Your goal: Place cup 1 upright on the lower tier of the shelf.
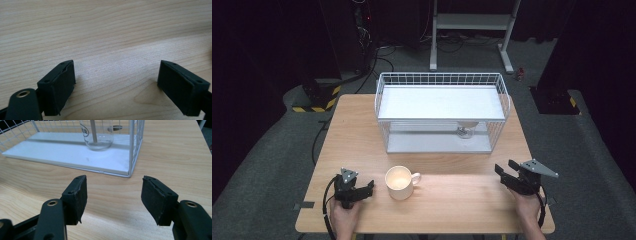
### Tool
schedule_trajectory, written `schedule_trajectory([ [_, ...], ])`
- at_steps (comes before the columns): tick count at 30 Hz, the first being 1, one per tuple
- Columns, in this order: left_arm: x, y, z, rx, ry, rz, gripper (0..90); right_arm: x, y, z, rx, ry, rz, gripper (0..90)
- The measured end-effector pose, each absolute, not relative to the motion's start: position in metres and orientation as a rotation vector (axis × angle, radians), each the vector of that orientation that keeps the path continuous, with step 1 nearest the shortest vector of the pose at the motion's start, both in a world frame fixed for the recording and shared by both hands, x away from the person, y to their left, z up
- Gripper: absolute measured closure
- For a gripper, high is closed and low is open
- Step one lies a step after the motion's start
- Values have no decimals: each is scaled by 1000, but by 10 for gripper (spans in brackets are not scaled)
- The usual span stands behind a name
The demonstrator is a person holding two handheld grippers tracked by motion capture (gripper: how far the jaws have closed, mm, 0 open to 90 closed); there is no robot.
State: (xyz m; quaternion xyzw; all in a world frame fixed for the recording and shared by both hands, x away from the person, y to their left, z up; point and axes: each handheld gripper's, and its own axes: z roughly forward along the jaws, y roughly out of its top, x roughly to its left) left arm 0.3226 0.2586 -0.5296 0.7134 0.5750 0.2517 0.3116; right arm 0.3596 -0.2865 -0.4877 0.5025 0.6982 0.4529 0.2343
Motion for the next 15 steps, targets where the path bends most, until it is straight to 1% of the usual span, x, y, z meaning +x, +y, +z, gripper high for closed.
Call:
schedule_trajectory([
  [15,323,259,-530,1886,1517,664,152,353,-293,-502,1395,1931,1173,377],
])
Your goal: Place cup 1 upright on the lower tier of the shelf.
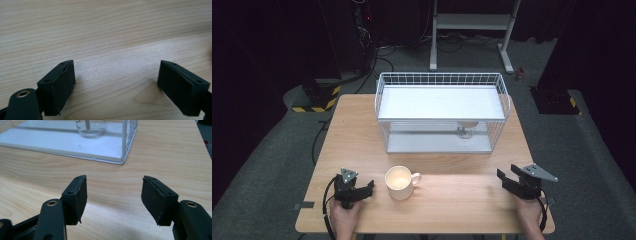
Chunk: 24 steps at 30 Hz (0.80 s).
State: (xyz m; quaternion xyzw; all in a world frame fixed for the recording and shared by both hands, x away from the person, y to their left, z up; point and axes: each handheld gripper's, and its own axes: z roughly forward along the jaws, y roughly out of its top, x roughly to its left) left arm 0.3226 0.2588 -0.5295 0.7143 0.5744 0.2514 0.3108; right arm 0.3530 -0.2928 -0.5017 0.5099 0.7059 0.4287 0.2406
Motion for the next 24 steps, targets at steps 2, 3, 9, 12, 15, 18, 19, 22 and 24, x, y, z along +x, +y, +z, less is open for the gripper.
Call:
schedule_trajectory([
  [2,323,259,-530,1886,1517,664,152,352,-293,-504,1393,1932,1163,377],
  [3,323,259,-530,1885,1517,664,152,352,-294,-505,1387,1934,1156,377],
  [9,323,259,-530,1885,1518,665,151,351,-293,-513,1377,1971,1103,374],
  [12,323,259,-530,1885,1518,665,151,352,-292,-517,1381,2007,1064,367],
  [15,323,259,-529,1886,1517,665,151,352,-291,-519,1380,2034,1047,363],
  [18,323,259,-529,1885,1519,664,150,352,-291,-520,1381,2052,1034,355],
  [19,323,259,-529,1886,1517,666,150,352,-291,-520,1377,2058,1029,353],
  [22,323,259,-529,1886,1518,663,148,356,-289,-522,1378,2136,959,305],
  [24,323,259,-529,1885,1519,662,145,358,-285,-523,1336,2174,918,279],
])
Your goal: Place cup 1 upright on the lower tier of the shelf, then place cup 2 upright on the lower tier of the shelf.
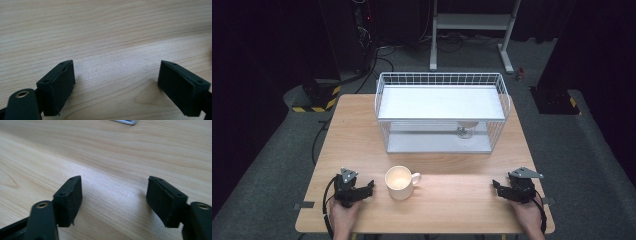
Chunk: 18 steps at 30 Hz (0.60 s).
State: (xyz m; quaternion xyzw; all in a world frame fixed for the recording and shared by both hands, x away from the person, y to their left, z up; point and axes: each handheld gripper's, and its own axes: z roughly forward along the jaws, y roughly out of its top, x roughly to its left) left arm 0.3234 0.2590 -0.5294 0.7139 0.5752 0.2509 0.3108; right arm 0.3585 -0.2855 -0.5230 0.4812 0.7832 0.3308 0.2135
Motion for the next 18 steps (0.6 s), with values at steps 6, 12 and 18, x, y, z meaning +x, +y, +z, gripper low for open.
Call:
schedule_trajectory([
  [6,323,256,-529,1880,1530,665,137,361,-284,-523,1344,2176,908,220],
  [12,320,250,-528,1895,1481,628,109,362,-282,-523,1351,2179,906,207],
  [18,314,243,-522,1895,1419,594,66,362,-282,-523,1350,2179,906,207],
])
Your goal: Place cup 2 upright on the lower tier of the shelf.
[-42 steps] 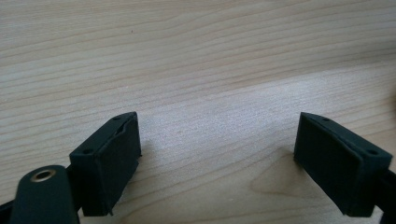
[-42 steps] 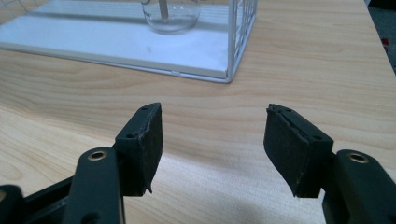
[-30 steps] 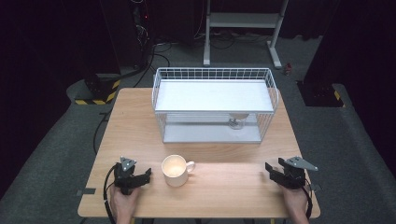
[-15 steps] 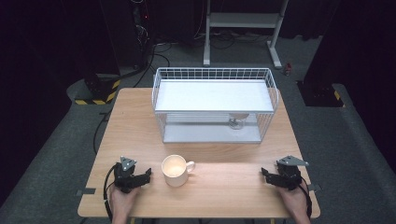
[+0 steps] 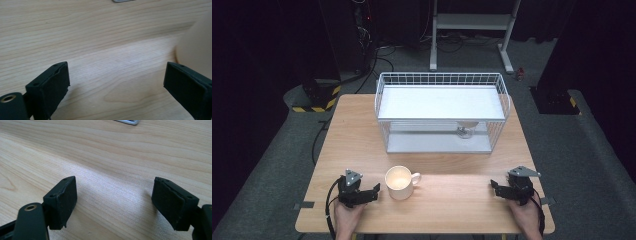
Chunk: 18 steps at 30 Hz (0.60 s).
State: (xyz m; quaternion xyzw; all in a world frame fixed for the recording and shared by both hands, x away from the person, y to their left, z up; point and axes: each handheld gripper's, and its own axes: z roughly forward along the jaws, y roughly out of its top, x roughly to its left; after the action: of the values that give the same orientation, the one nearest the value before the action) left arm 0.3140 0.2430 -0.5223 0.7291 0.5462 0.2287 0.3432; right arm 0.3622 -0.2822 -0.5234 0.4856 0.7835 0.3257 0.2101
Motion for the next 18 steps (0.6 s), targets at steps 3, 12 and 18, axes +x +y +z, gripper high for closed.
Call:
schedule_trajectory([
  [3,310,239,-521,1891,1408,594,56,362,-282,-523,1350,2179,905,207],
  [12,292,233,-516,1882,1387,604,53,362,-282,-523,1350,2178,906,207],
  [18,280,228,-511,1899,1357,593,49,362,-282,-523,1349,2180,904,207],
])
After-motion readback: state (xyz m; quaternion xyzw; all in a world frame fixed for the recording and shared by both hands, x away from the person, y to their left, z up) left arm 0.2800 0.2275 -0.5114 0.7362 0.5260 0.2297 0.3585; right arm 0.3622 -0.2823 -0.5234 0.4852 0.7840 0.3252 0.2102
